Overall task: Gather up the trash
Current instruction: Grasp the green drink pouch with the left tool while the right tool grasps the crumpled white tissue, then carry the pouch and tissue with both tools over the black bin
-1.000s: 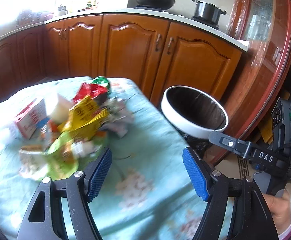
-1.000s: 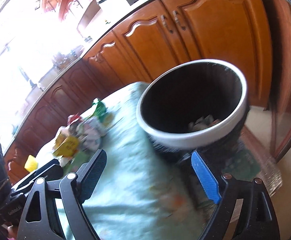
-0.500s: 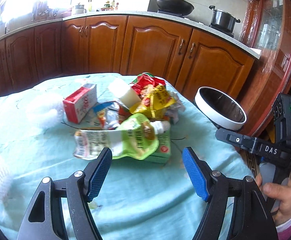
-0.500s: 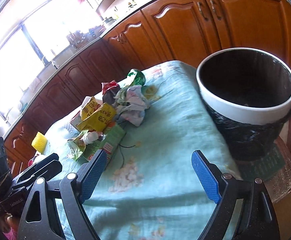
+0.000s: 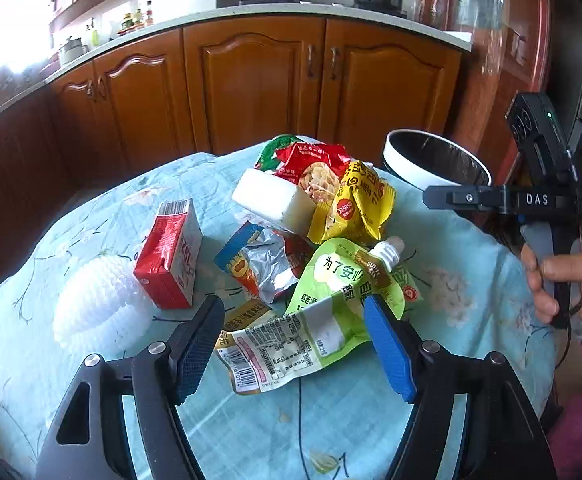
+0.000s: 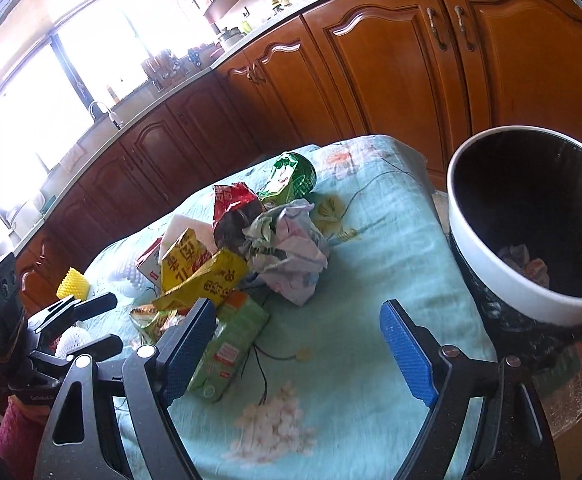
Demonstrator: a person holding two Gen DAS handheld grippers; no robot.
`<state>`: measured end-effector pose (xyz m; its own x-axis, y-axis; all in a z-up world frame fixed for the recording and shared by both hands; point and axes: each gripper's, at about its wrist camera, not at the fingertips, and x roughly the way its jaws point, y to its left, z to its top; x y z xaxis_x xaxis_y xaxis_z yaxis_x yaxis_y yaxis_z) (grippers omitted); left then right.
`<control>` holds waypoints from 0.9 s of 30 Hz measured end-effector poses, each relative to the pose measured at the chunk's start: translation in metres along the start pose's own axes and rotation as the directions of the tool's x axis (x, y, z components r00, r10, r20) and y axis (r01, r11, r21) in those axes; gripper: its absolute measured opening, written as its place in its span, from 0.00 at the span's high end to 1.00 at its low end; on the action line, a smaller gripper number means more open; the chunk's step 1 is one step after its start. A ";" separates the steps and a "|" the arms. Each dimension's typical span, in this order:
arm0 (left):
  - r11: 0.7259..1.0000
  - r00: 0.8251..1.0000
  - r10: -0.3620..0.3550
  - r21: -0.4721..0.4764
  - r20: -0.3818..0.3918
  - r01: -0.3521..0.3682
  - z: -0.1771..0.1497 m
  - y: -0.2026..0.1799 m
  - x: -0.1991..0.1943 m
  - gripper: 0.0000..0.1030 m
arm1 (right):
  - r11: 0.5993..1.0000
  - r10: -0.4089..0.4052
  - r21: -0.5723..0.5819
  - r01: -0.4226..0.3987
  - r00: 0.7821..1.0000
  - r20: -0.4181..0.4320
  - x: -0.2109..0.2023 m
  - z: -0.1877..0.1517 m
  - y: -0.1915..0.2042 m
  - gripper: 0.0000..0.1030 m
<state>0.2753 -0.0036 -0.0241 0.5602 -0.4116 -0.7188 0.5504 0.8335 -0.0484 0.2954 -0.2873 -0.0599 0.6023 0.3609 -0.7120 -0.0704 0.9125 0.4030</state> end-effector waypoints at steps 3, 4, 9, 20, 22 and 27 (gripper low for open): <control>0.998 0.998 -0.013 0.059 -0.060 0.017 0.006 0.004 0.014 0.34 | 1.000 0.004 -0.010 -0.005 1.000 -0.018 0.013 0.010 0.000 0.17; 0.997 0.997 -0.019 0.074 -0.079 0.025 0.006 0.002 0.017 0.41 | 1.000 0.005 -0.010 -0.006 1.000 -0.026 0.019 0.014 -0.001 0.19; 0.990 0.989 -0.072 0.111 -0.128 0.087 0.009 -0.013 0.025 0.64 | 1.000 0.026 -0.009 -0.026 0.998 -0.063 0.045 0.025 -0.003 0.27; 0.995 0.991 0.002 0.097 -0.131 0.011 -0.001 -0.045 -0.001 0.96 | 0.998 0.052 -0.042 -0.054 0.997 -0.052 0.033 0.009 0.007 0.84; 0.999 0.993 -0.010 0.040 -0.116 0.015 -0.004 -0.051 -0.011 0.97 | 0.998 0.054 -0.038 -0.056 0.998 -0.030 0.019 0.004 0.006 0.84; 0.994 0.997 -0.033 -0.111 -0.071 0.025 -0.013 -0.060 -0.032 0.98 | 0.998 0.061 -0.032 -0.061 0.998 0.005 -0.011 -0.009 0.003 0.85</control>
<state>0.2161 -0.0360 -0.0073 0.4963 -0.4112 -0.7646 0.4920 0.8588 -0.1426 0.2810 -0.2870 -0.0559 0.6004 0.4154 -0.6833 -0.1329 0.8944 0.4270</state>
